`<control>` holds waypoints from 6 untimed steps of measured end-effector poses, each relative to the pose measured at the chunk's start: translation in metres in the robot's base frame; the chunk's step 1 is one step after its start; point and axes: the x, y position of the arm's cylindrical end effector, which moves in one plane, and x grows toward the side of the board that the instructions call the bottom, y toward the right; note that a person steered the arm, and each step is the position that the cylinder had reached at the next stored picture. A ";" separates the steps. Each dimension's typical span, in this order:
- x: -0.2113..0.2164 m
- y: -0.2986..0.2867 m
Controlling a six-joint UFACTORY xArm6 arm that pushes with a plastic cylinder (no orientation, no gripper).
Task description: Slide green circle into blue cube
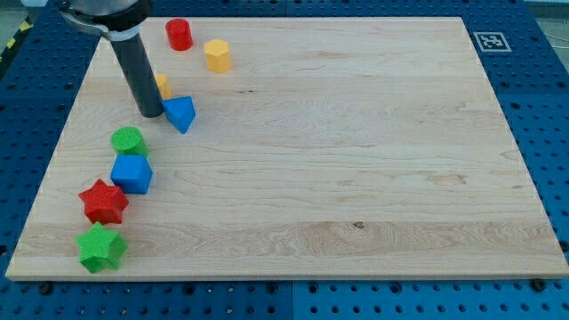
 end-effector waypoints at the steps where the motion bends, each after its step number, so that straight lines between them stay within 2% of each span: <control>1: 0.004 0.006; 4: 0.029 -0.021; 6: 0.072 0.039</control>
